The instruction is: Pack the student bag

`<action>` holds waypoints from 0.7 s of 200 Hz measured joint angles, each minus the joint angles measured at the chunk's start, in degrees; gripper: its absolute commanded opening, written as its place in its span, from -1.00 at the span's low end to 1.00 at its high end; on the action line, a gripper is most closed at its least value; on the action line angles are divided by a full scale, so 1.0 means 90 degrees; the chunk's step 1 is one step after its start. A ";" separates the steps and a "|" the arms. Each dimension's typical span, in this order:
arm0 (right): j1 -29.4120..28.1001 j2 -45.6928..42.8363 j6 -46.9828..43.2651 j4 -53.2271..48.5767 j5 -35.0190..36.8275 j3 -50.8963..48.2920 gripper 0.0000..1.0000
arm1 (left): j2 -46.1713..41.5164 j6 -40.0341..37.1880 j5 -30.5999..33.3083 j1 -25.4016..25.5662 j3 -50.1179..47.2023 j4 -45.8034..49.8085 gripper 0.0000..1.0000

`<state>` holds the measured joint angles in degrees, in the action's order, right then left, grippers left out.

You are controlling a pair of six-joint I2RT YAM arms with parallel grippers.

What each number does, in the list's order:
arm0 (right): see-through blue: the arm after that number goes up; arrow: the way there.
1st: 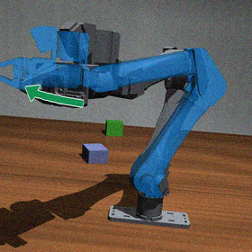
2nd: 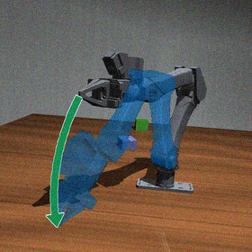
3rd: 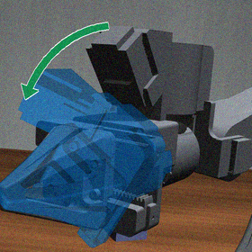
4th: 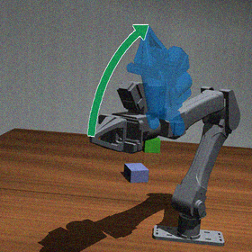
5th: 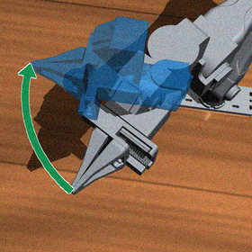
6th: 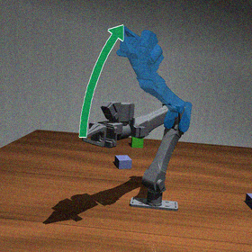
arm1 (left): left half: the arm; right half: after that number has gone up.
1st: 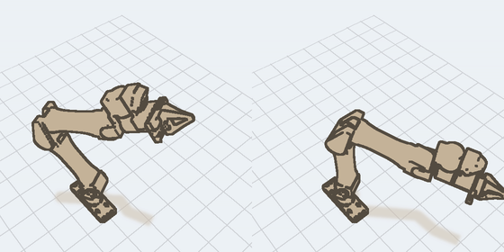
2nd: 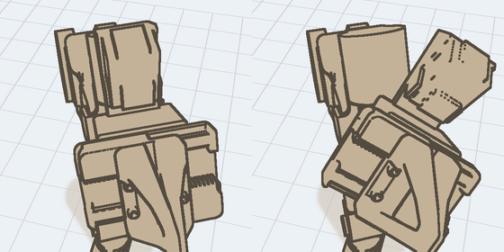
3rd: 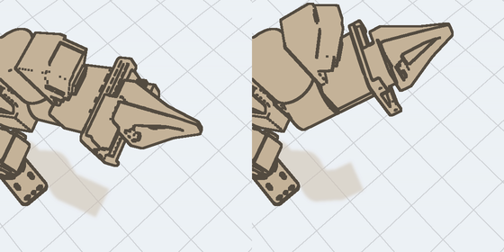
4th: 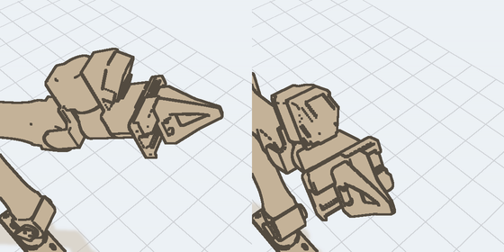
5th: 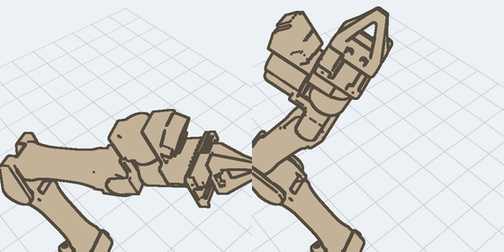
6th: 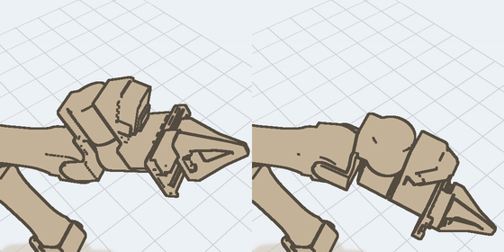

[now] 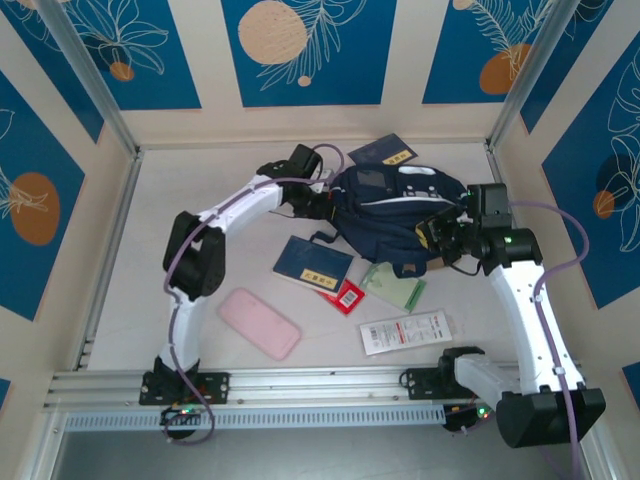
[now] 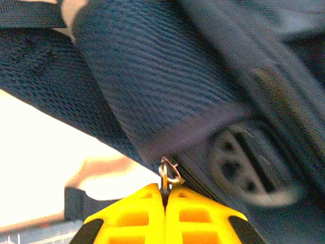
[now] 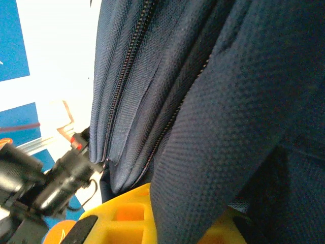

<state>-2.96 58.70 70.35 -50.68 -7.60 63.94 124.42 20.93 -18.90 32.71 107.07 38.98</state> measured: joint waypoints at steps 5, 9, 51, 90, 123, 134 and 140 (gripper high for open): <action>0.0002 0.0073 -0.0019 -0.0002 -0.0024 0.0063 -1.00 | 0.0109 0.0017 -0.0068 -0.0029 0.0051 0.0007 -1.00; 0.0002 0.0121 -0.0022 0.0002 -0.0029 0.0109 -1.00 | 0.0180 0.0022 -0.0126 -0.0046 0.0070 0.0005 -1.00; 0.0138 0.0699 -0.0189 -0.0012 -0.0121 0.0814 -1.00 | 0.0311 0.0449 -0.0546 -0.0250 0.0262 -0.0109 -0.32; 0.0226 0.1622 -0.0500 -0.0051 -0.0231 0.2305 -1.00 | -0.0267 0.1010 -0.0384 -0.0617 -0.0075 -0.0393 0.04; 0.0277 0.2637 -0.0653 -0.0100 -0.0206 0.3903 -1.00 | -0.1916 0.1338 0.0245 -0.0792 -0.0979 -0.0427 0.14; 0.0277 0.3058 -0.0658 -0.0146 -0.0231 0.4551 -1.00 | -0.2582 0.1367 0.0449 -0.0833 -0.1219 -0.0427 0.15; 0.0267 0.3293 -0.0658 -0.0153 -0.0243 0.4908 -1.00 | -0.2953 0.1377 0.0561 -0.0855 -0.1341 -0.0435 0.16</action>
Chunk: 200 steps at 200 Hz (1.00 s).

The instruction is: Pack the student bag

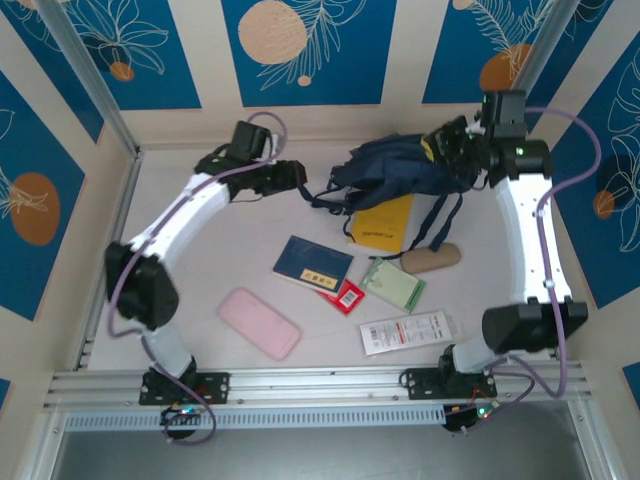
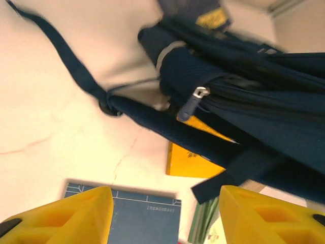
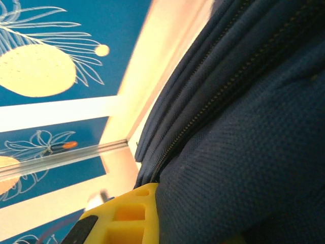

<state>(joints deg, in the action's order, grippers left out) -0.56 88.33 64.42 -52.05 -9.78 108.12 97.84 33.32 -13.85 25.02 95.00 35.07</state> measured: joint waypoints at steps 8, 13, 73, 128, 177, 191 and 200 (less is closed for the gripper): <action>-0.0049 0.0376 0.0000 -0.0036 -0.0039 0.0556 -1.00 | -0.0403 -0.0002 0.0129 -0.0027 -0.0114 0.0007 0.17; -0.0078 0.0595 0.0000 -0.0032 -0.0056 0.0886 -1.00 | -0.0631 -0.0012 0.0209 -0.0039 -0.0175 0.0015 0.17; -0.1355 0.4019 -0.0544 -0.1071 -0.0032 0.6649 -1.00 | -0.2239 -0.0430 0.1081 -0.0100 -0.1447 0.0223 0.20; -0.2623 0.4974 -0.0967 -0.1311 -0.0291 0.7529 -1.00 | -0.2817 -0.0461 0.1355 -0.0155 -0.2030 0.0420 0.21; -0.3264 0.5248 -0.1520 -0.2059 -0.0034 0.7548 -1.00 | -0.3359 -0.0767 0.1817 -0.0155 -0.2035 0.0449 0.21; -0.3356 0.5287 -0.1700 -0.2569 0.0236 0.7599 -1.00 | -0.3424 -0.0823 0.1906 -0.0155 -0.2035 0.0464 0.22; -0.3446 0.5311 -0.1829 -0.2941 0.0483 0.7633 -1.00 | -0.3449 -0.0865 0.1938 -0.0155 -0.2035 0.0498 0.22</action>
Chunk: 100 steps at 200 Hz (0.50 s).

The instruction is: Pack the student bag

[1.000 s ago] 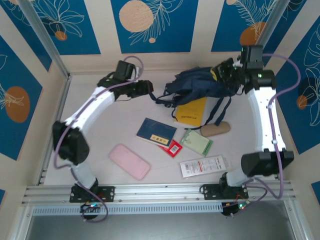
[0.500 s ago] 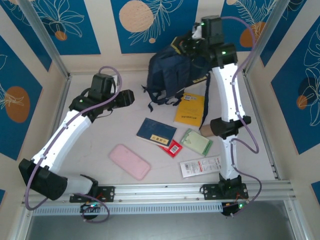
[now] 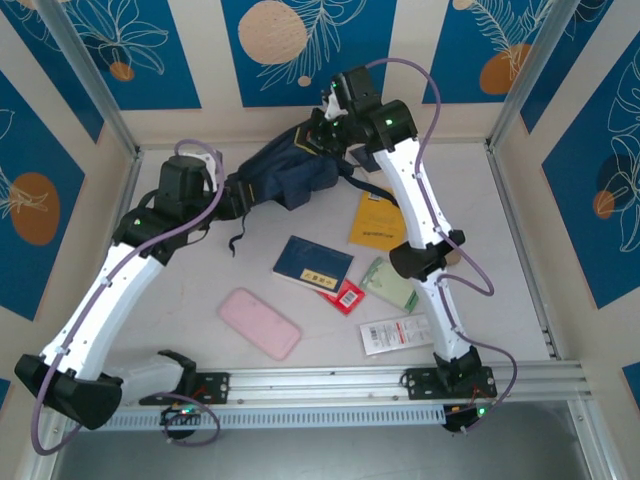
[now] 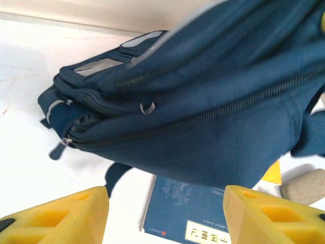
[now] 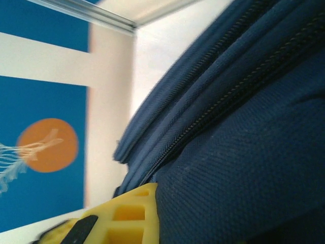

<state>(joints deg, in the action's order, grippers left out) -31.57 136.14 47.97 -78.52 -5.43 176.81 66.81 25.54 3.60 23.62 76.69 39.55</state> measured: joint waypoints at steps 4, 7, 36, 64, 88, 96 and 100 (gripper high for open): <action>-0.0046 0.0017 -0.0068 -0.0209 0.0170 0.0015 -1.00 | -0.0007 -0.0010 0.0002 0.0000 -0.0007 0.0002 0.22; -0.0073 0.0027 -0.0104 -0.0347 0.0289 0.0024 -1.00 | -0.0017 -0.0027 0.0010 0.0000 -0.0012 0.0005 0.22; -0.0622 0.0197 -0.0384 -0.1418 0.1576 0.0017 -1.00 | -0.0083 -0.0070 0.0010 0.0000 -0.0117 0.0015 0.22; -0.1326 0.0114 -0.0384 -0.1591 0.2589 -0.1001 -1.00 | -0.0078 -0.0070 -0.0039 0.0000 -0.0248 0.0017 0.23; -0.1734 0.0053 -0.0221 -0.1593 0.3330 -0.1931 -1.00 | -0.0078 -0.0070 -0.0061 0.0000 -0.0296 0.0015 0.23; -0.1770 0.0012 -0.0158 -0.1591 0.3521 -0.2261 -1.00 | -0.0078 -0.0070 -0.0061 0.0000 -0.0296 0.0017 0.23; -0.1770 -0.0024 -0.0114 -0.1583 0.3599 -0.2426 -1.00 | -0.0078 -0.0070 -0.0061 0.0000 -0.0296 0.0017 0.23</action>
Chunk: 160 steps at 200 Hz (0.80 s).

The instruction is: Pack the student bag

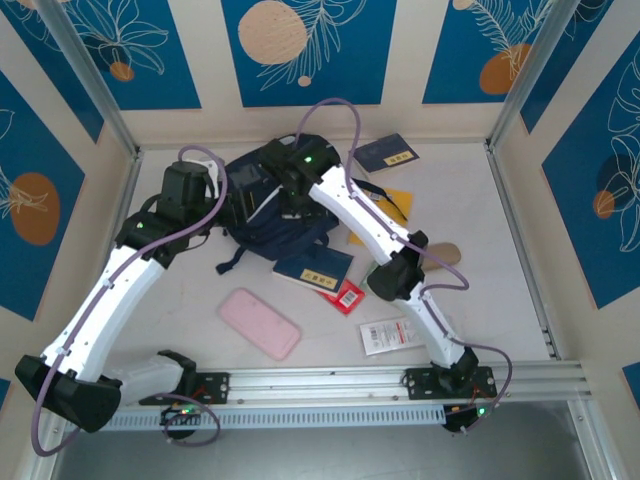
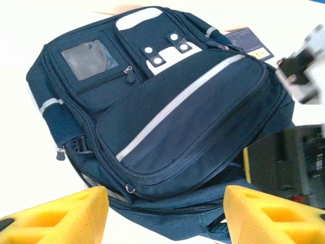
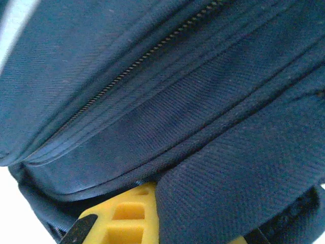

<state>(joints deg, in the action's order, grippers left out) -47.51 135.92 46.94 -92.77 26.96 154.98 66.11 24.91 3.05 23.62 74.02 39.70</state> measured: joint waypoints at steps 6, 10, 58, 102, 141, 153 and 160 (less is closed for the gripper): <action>0.0012 -0.0075 0.0061 0.0019 0.0138 -0.0342 -1.00 | 0.0000 0.0000 0.0000 0.0000 -0.0002 0.0000 0.23; 0.0036 -0.0124 0.0090 0.0019 0.0216 -0.0537 -1.00 | -0.0002 0.0000 0.0000 0.0000 -0.0007 -0.0002 0.23; 0.0648 -0.1496 0.0010 0.0896 0.0546 -0.4039 -0.85 | -0.0049 0.0000 -0.0036 0.0000 -0.0158 -0.0015 0.24; 0.1532 -0.4000 -0.0712 0.3626 -0.1758 -0.7805 -0.45 | 0.0163 -0.0233 -0.0495 0.0000 -0.0277 -0.0165 0.27; 0.1923 -0.4665 -0.0967 0.5190 -0.3230 -0.8830 0.05 | 0.1377 -0.0986 -0.1166 0.0253 0.0100 -0.0209 0.29; 0.1957 -0.4714 -0.1010 0.5510 -0.3434 -0.9092 0.34 | 0.1943 -0.1282 -0.1168 0.0510 0.0491 -0.0107 0.29; 0.1962 -0.4762 -0.1030 0.5659 -0.3487 -0.9236 0.50 | 0.2266 -0.1440 -0.1158 0.0670 0.0758 -0.0029 0.30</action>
<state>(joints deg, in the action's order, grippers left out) -29.85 93.06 37.67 -41.85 -4.43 71.85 86.50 11.94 -7.38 29.65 80.84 39.44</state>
